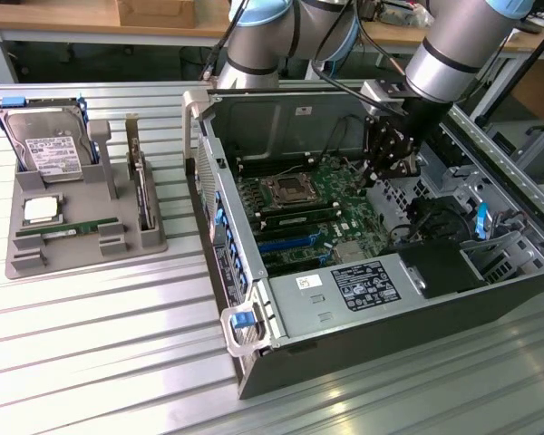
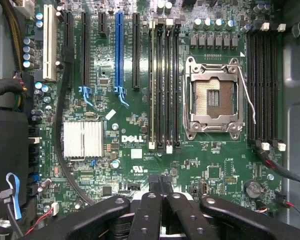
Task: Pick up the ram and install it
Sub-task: 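Press down the ram until it locks into place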
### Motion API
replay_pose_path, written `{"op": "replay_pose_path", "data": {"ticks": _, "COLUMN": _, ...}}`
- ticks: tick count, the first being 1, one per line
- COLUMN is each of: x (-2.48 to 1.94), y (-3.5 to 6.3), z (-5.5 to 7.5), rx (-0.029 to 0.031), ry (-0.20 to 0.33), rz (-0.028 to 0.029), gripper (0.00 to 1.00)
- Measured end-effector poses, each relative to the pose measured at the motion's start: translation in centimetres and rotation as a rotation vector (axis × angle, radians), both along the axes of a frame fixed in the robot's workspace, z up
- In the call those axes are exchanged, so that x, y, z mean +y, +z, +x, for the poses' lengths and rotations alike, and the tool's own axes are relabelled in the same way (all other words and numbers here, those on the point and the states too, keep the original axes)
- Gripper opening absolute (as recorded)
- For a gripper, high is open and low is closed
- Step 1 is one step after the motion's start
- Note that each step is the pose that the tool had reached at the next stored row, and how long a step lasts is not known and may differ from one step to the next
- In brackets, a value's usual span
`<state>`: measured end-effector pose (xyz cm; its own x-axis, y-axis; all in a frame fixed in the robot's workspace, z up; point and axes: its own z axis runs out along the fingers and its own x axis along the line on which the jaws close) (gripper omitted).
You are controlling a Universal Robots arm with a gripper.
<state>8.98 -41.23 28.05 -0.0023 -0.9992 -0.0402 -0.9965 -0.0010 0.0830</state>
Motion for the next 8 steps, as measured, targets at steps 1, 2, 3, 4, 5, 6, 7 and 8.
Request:
{"op": "replay_pose_path", "data": {"ticks": 1, "x": 0.0, "y": 0.0, "z": 0.0, "rx": 0.0, "ry": 0.0, "rz": 0.0, "gripper": 0.1}}
{"op": "replay_pose_path", "data": {"ticks": 2, "x": 0.0, "y": 0.01, "z": 0.0, "rx": 0.0, "ry": 0.0, "rz": -0.0002, "gripper": 0.1}}
{"op": "replay_pose_path", "data": {"ticks": 3, "x": 0.0, "y": 0.01, "z": 0.0, "rx": 0.0, "ry": 0.0, "rz": -0.0002, "gripper": 0.1}}
{"op": "replay_pose_path", "data": {"ticks": 4, "x": 0.0, "y": 0.01, "z": 0.0, "rx": 0.0, "ry": 0.0, "rz": -0.0002, "gripper": 0.1}}
{"op": "replay_pose_path", "data": {"ticks": 5, "x": 0.0, "y": 0.01, "z": 0.0, "rx": 0.0, "ry": 0.0, "rz": -0.0002, "gripper": 0.1}}
{"op": "replay_pose_path", "data": {"ticks": 6, "x": 0.0, "y": 0.01, "z": 0.0, "rx": 0.0, "ry": 0.0, "rz": -0.0002, "gripper": 0.1}}
{"op": "replay_pose_path", "data": {"ticks": 7, "x": 0.0, "y": 0.01, "z": 0.0, "rx": 0.0, "ry": 0.0, "rz": -0.0002, "gripper": 0.1}}
{"op": "replay_pose_path", "data": {"ticks": 8, "x": 0.0, "y": 0.01, "z": 0.0, "rx": 0.0, "ry": 0.0, "rz": -0.0002, "gripper": 0.1}}
